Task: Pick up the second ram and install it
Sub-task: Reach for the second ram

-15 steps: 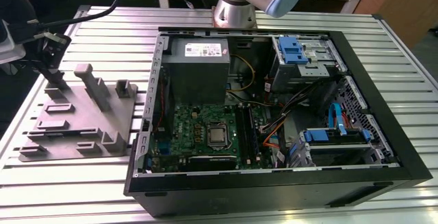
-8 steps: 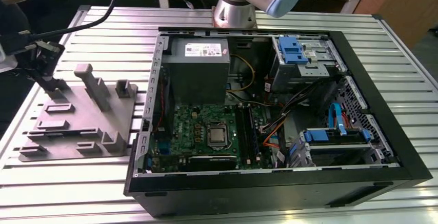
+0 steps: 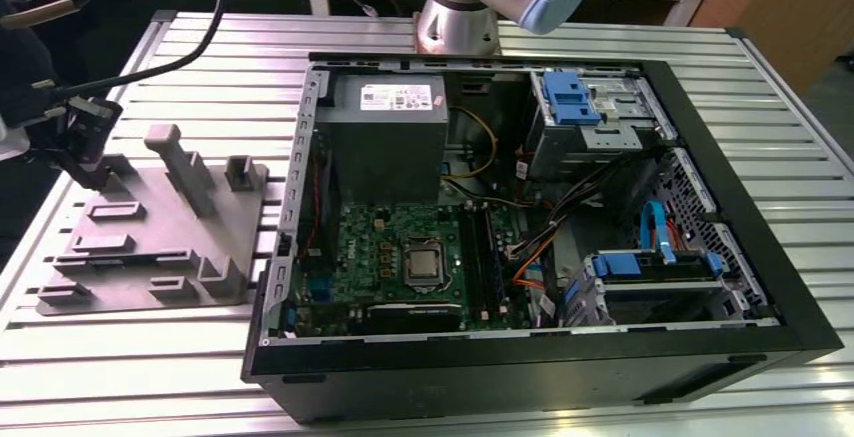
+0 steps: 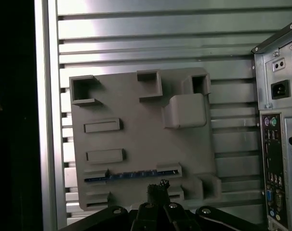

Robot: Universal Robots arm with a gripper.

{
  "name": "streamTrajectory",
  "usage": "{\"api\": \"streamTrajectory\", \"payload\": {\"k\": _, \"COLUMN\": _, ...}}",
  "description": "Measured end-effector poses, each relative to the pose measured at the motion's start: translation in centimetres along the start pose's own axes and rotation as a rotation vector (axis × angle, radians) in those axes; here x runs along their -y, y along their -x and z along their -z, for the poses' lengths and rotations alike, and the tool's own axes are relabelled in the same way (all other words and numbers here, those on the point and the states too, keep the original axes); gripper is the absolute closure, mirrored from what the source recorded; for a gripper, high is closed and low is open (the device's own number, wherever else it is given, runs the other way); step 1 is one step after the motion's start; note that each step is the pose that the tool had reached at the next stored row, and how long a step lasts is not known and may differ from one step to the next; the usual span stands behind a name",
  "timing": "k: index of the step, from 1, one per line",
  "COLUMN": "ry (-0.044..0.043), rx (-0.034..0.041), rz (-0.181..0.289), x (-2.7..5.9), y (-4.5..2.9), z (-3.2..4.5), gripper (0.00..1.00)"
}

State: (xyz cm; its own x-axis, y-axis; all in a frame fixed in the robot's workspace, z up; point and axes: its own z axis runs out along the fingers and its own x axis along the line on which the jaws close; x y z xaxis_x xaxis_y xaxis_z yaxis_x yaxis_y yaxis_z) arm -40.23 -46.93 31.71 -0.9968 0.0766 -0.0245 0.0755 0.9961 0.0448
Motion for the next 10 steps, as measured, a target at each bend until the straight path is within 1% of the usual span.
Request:
{"api": "streamTrajectory", "payload": {"k": 5, "ry": -0.0001, "rx": -0.0001, "rz": 0.0, "x": 0.53, "y": -0.32, "z": -0.54, "gripper": 0.9}}
{"api": "streamTrajectory", "payload": {"k": 10, "ry": -0.0001, "rx": -0.0001, "rz": 0.0, "x": 0.97, "y": -0.64, "z": -1.25, "gripper": 0.9}}
